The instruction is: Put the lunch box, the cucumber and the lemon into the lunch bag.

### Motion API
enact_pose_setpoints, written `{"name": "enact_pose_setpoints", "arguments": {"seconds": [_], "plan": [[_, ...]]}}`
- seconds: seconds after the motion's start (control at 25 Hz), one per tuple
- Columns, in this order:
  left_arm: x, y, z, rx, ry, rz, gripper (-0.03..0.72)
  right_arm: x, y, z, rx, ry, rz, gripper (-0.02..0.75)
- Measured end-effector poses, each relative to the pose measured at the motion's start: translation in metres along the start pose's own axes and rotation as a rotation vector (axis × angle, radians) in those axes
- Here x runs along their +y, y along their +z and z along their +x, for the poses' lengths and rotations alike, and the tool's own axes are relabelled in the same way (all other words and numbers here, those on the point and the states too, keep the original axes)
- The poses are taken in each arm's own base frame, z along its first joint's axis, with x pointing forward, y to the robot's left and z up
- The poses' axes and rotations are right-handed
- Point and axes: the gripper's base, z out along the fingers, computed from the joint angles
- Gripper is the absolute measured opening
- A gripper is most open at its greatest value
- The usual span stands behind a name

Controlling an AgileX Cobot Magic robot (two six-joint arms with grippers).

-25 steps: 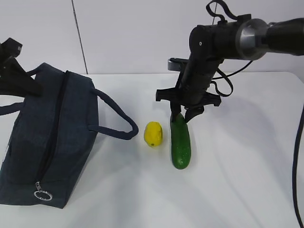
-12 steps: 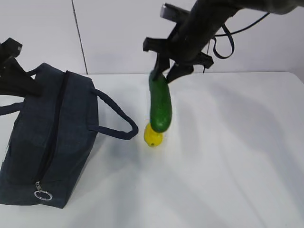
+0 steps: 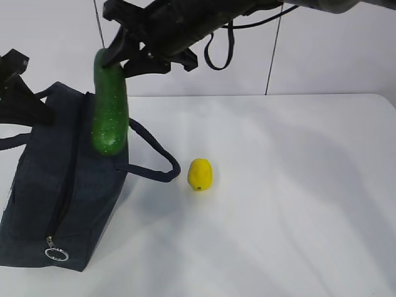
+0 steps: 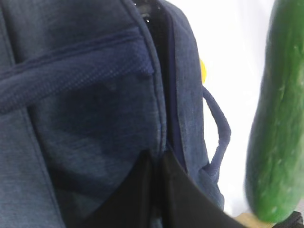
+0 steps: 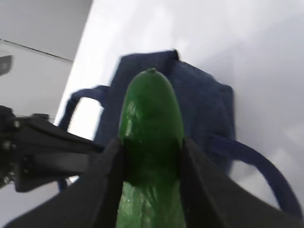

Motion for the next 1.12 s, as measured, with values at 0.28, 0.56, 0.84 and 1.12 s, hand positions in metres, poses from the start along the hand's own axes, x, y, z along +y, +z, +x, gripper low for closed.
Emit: {"name": "enact_pose_setpoints", "arguments": {"seconds": [0.28,0.56,0.84,1.12], "plan": [[0.0,0.0,0.0,-0.001,-0.001,0.001,0.001,0.01,0.034,0.01,-0.026,0.021,-0.04,0.264],[-0.001,0.0,0.0,-0.005,-0.007,0.01,0.001,-0.007,0.076,0.026,0.013,0.065,-0.022,0.261],[-0.002,0.0,-0.001,-0.013,-0.016,0.025,0.001,-0.012,0.102,0.038,0.029,0.063,-0.018,0.258],[-0.003,0.0,-0.001,-0.013,-0.016,0.028,0.001,-0.006,0.111,0.039,-0.039,0.055,-0.015,0.238]]}}
